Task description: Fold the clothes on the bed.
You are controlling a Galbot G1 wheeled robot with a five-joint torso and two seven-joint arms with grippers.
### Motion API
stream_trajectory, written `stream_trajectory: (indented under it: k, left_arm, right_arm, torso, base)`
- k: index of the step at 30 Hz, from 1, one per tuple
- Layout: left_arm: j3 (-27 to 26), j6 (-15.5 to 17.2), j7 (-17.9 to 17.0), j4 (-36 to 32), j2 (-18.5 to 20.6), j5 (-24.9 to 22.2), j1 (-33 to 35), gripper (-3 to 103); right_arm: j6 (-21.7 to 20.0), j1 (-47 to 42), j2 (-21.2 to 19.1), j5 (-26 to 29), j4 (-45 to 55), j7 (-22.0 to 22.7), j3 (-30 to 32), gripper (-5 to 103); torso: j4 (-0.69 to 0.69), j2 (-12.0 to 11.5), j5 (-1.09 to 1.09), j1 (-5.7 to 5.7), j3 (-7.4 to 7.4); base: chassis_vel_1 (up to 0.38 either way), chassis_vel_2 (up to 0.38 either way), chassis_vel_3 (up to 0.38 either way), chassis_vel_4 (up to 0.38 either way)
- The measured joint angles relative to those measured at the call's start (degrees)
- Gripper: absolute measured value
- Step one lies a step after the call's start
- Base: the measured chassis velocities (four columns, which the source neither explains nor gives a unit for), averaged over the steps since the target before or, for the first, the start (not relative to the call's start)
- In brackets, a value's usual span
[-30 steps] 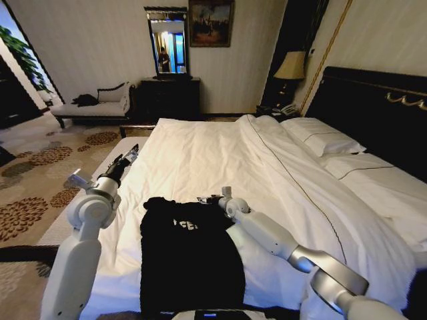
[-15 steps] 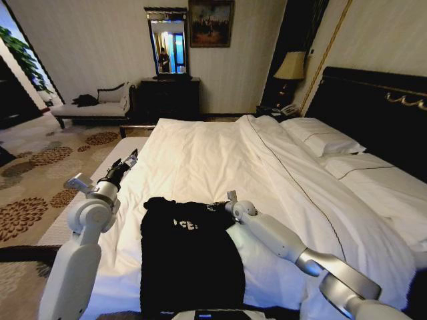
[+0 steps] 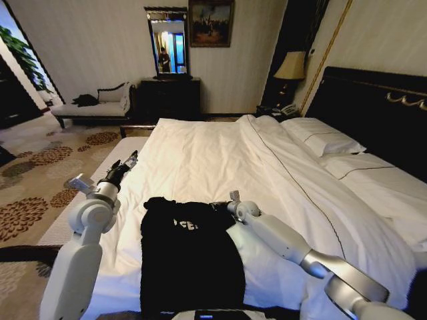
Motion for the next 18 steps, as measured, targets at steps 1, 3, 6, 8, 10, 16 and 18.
stream_trajectory:
  k: [1,3,6,8,10,16,18]
  left_arm:
    - [0.0,0.0,0.0,0.1,0.0,0.1,0.0,100]
    - [0.0,0.0,0.0,0.2,0.0,0.1,0.0,100]
    - [0.0,0.0,-0.1,0.3,-0.1,0.2,0.0,100]
    - [0.0,0.0,-0.1,0.3,-0.1,0.2,0.0,100]
    - [0.0,0.0,-0.2,0.3,-0.2,0.3,0.0,100]
    - [-0.1,0.0,-0.2,0.5,-0.1,0.3,0.0,100]
    - [-0.2,0.0,-0.2,0.5,-0.1,0.3,0.0,100]
  right_arm:
    - [0.3,-0.1,-0.4,0.1,0.3,-0.8,0.1,1]
    - [0.8,-0.1,-0.8,0.1,0.5,-1.6,0.2,1]
    - [1.4,-0.1,-1.1,0.4,0.8,-2.6,0.6,1]
    - [1.5,-0.1,-1.0,0.5,0.7,-2.8,0.6,1]
    - [1.8,0.1,-1.0,0.5,0.5,-4.5,0.7,1]
    - [2.7,1.0,-0.9,-0.1,-0.3,-8.8,1.5,1]
    - [2.6,1.9,-0.8,-0.4,-1.5,-8.8,2.4,1]
  torso:
    - [0.00,0.0,0.00,0.00,0.00]
    - [-0.01,0.0,-0.01,0.00,0.00]
    - [0.00,0.0,0.00,0.00,0.00]
    - [0.00,0.0,-0.01,0.00,0.00]
    - [0.01,0.0,0.00,0.00,0.00]
    - [0.01,0.0,0.00,0.00,0.00]
    - [0.01,0.0,-0.01,0.00,0.00]
  base:
    - [0.000,0.000,0.000,0.000]
    - [0.000,0.000,0.000,0.000]
    - [0.000,0.000,0.000,0.000]
    - [0.000,0.000,0.000,0.000]
    - [0.000,0.000,0.000,0.000]
    - [0.000,0.000,0.000,0.000]
    - [0.000,0.000,0.000,0.000]
